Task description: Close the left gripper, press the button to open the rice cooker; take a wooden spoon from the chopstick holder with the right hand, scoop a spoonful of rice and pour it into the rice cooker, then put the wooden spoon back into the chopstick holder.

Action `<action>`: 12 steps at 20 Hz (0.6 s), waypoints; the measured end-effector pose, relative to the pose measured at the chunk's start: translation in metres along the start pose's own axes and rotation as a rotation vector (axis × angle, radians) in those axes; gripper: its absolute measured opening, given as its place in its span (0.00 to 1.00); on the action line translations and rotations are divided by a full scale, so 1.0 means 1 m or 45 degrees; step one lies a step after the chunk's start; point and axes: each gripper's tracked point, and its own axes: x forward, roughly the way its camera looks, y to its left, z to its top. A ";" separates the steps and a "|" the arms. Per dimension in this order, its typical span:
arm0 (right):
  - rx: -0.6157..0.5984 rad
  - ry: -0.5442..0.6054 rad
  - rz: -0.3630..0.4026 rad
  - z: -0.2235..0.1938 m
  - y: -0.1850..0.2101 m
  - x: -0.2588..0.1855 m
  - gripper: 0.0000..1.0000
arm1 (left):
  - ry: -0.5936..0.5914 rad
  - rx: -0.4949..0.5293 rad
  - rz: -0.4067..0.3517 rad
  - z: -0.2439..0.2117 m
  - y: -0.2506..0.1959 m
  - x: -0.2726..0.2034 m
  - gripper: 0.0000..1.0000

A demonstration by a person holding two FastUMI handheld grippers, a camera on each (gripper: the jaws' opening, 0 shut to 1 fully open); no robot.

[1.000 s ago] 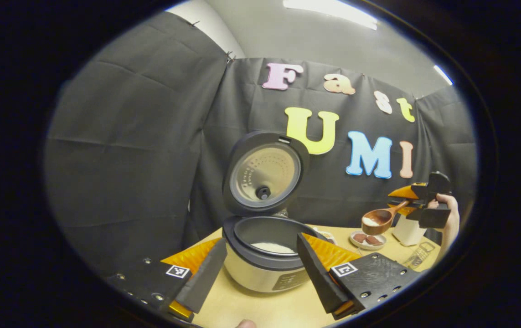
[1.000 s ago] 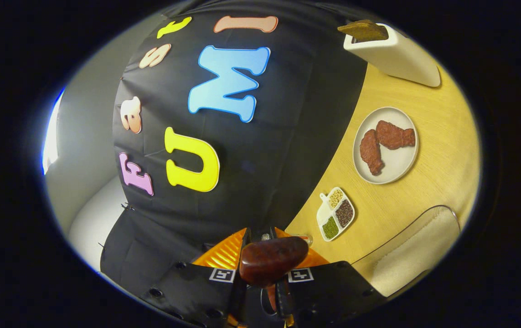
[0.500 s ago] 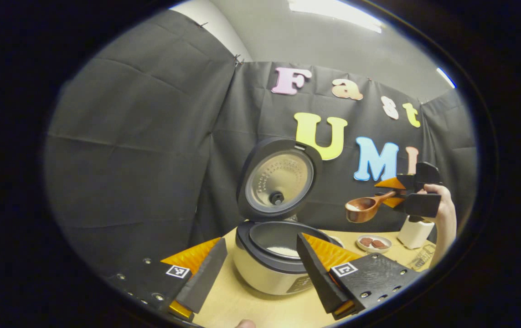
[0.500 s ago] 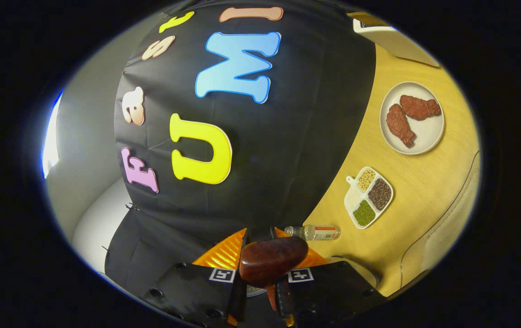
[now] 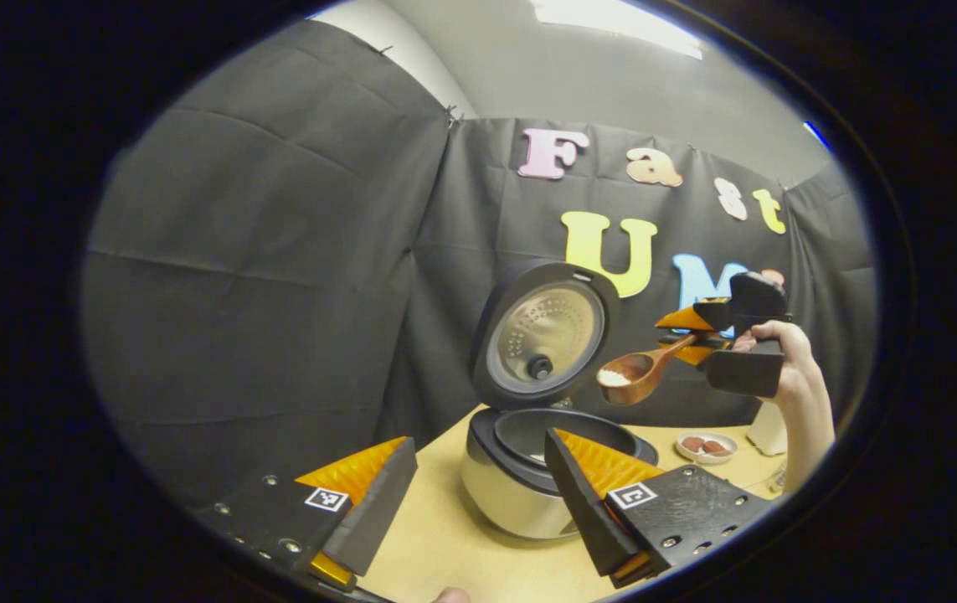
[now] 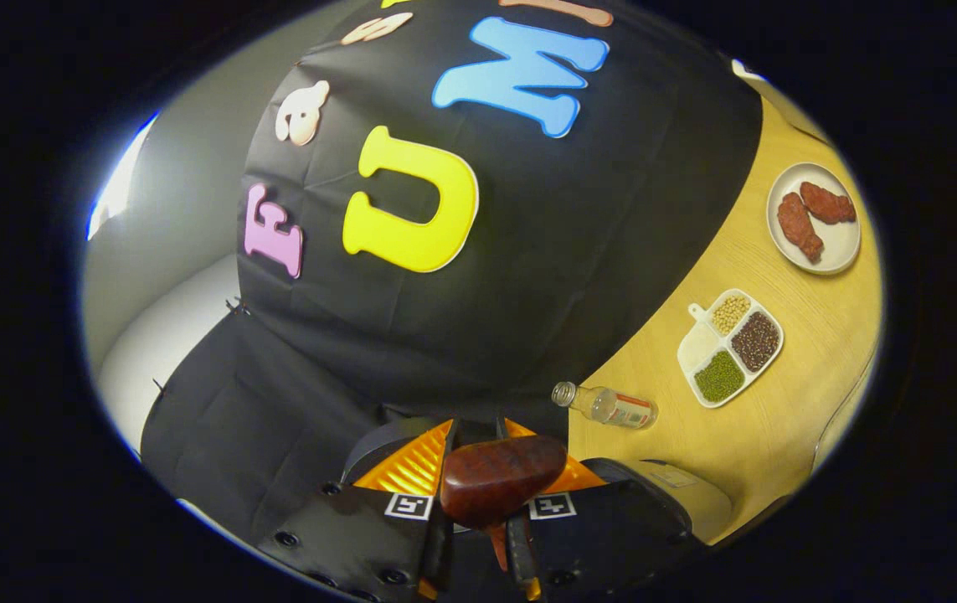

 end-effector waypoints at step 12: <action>-0.898 0.012 0.089 -0.057 0.048 0.011 0.25 | 0.039 -0.054 -0.023 -0.010 0.000 0.006 0.96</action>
